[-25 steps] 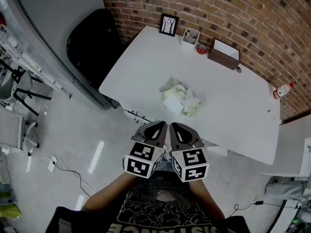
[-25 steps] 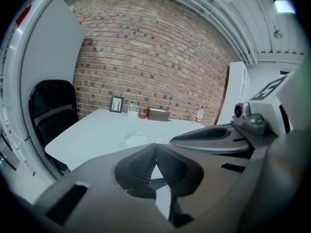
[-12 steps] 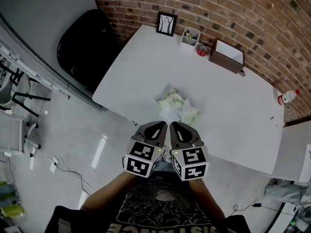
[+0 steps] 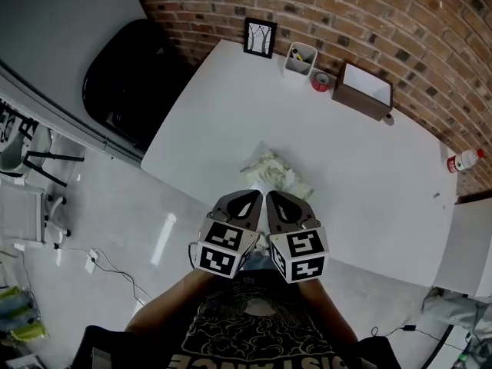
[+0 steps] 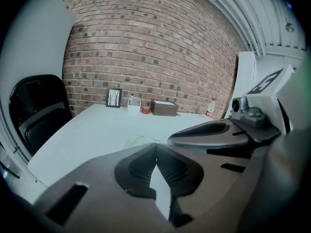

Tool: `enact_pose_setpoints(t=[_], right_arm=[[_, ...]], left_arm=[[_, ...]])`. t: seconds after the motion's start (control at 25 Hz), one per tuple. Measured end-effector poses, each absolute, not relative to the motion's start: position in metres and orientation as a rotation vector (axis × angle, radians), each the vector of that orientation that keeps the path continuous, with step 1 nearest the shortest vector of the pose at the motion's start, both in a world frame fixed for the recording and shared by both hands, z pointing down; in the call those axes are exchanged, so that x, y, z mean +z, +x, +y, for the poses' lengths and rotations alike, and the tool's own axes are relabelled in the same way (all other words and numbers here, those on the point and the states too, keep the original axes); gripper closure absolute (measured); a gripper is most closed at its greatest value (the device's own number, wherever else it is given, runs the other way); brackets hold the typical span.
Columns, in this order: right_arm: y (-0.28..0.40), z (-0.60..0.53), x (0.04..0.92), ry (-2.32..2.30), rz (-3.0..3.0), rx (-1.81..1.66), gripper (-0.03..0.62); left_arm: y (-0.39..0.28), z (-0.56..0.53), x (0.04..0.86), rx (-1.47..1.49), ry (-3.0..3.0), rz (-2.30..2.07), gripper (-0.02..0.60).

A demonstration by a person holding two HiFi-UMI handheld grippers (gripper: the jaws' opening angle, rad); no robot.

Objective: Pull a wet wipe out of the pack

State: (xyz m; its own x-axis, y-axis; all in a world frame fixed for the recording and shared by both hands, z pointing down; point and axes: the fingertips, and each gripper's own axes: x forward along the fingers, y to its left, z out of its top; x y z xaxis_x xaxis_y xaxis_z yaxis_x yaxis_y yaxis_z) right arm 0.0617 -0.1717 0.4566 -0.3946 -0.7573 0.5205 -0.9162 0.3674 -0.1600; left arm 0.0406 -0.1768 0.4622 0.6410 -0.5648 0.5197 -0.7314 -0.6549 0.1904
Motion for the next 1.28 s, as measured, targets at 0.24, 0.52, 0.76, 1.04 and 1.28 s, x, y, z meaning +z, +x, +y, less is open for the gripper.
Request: enact_pose_setpoints(t=[0.24,0.52,0.76,1.04,1.28], right_arm=[[0.069,-0.185,0.468,1.458,-2.248,0.616,0.574],[0.072,-0.2,0.478,1.489,-2.183,0.623,0.574],[0.077,-0.211,0.487,1.553,-2.096,0.669,0.574],[0.081,-0.217,0.501,1.605,-1.984,0.721,0.573],[0.085,-0.222,0.51,1.622,-1.922,0.75,0.572]], left_arm=[[0.044,-0.188,0.469,0.623,2.466,-1.045,0.569],[0.049,-0.208,0.475,0.653,2.494,-1.003,0.569],[0.052,-0.222,0.484,0.695,2.524,-0.903,0.569],[0.056,-0.235,0.494,0.719,2.537,-0.794,0.569],[0.061,-0.243,0.502,0.731,2.547,-0.72,0.569]])
